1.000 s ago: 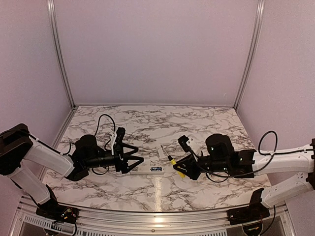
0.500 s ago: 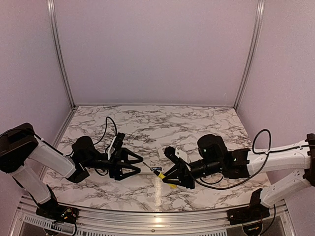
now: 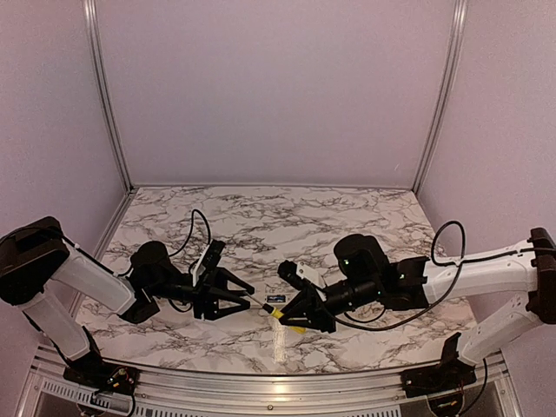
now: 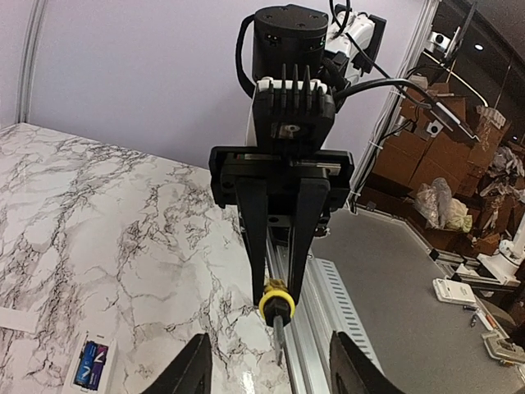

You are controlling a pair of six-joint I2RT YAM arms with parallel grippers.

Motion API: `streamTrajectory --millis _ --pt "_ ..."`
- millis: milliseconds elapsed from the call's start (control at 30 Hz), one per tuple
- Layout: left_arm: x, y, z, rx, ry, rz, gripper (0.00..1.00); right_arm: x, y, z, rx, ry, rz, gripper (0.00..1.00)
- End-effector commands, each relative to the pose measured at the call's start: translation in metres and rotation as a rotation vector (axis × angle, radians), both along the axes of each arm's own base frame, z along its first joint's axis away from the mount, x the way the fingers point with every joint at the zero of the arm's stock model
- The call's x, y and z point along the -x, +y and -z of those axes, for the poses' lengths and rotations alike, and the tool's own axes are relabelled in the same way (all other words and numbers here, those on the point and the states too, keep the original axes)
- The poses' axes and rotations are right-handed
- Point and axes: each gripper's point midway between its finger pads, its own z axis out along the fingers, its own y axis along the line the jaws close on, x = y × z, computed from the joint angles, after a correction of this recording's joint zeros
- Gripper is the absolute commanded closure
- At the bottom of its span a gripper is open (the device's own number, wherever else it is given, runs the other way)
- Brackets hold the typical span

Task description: Unload the batteries from the remote control

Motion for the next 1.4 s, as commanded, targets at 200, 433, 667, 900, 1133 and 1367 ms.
streamTrajectory --millis 200,433,667,900,1133,1367 --pt "-0.003 -0.013 0.012 -0.060 -0.025 0.002 0.67 -0.001 0.017 -0.007 0.004 0.004 -0.037 1.00" --pt "-0.005 -0.016 0.018 -0.086 -0.034 -0.011 0.79 -0.001 0.017 -0.003 0.034 0.017 -0.037 1.00" --pt "-0.006 -0.016 0.020 -0.095 -0.036 -0.012 0.83 -0.002 0.015 -0.004 0.042 0.017 -0.029 1.00" --pt "-0.006 -0.019 0.022 -0.110 -0.035 -0.013 1.00 -0.005 0.014 -0.002 0.046 0.012 -0.008 1.00" --pt "-0.012 -0.019 0.017 -0.100 -0.025 -0.062 1.00 -0.016 0.013 -0.002 0.047 -0.006 0.058 0.94" --pt "-0.018 -0.017 0.005 -0.064 0.002 -0.112 1.00 -0.024 0.010 -0.005 -0.019 -0.022 0.133 0.26"
